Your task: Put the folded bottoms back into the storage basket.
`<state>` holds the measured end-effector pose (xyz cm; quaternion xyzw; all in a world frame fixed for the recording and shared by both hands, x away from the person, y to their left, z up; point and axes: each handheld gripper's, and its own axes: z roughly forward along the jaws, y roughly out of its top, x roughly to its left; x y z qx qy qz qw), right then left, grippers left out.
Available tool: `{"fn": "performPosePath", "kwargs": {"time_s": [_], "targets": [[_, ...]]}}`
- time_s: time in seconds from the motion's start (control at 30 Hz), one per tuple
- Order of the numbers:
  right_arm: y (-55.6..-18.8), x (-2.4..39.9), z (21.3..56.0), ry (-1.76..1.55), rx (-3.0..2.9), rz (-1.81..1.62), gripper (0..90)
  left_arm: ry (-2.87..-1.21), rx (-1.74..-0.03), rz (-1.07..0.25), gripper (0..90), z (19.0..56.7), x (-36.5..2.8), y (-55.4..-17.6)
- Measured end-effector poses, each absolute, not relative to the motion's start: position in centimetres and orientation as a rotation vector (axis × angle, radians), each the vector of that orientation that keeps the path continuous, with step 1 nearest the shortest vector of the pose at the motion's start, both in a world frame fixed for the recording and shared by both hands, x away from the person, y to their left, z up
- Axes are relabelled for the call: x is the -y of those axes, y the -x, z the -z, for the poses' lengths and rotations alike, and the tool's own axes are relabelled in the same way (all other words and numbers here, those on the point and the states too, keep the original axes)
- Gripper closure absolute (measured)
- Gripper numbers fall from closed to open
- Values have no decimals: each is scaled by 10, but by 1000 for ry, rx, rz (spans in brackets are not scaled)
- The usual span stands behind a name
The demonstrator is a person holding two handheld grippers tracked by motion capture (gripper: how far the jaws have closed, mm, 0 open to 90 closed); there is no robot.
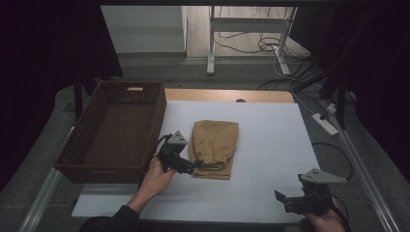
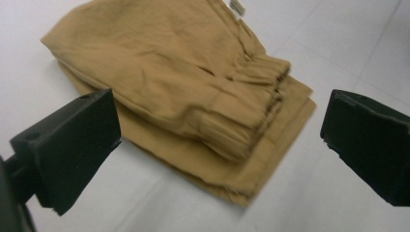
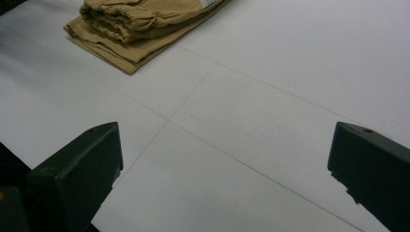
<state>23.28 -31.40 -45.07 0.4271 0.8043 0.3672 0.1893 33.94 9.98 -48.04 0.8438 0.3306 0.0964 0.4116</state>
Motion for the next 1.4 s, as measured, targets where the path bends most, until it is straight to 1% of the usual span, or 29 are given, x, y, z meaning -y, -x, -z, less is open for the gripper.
{"fn": "performPosePath", "kwargs": {"time_s": [0.37,0.53,0.93,1.23,1.4], "targets": [[-233,314,451,-1201,-2263,-1035,0,-2114,-895,-281,0,480,-90,-367],[-233,314,451,-1201,-2264,-1035,0,-2087,-907,-271,1,480,-90,-378],[-233,314,451,-1201,-2266,-1036,0,-2118,-948,-281,0,483,-87,-409],[-233,315,451,-1201,-2268,-1037,0,-2110,-1043,-312,0,492,-84,-433],[-233,315,451,-1201,-2270,-1038,0,-2105,-1061,-317,0,493,-84,-444]]}}
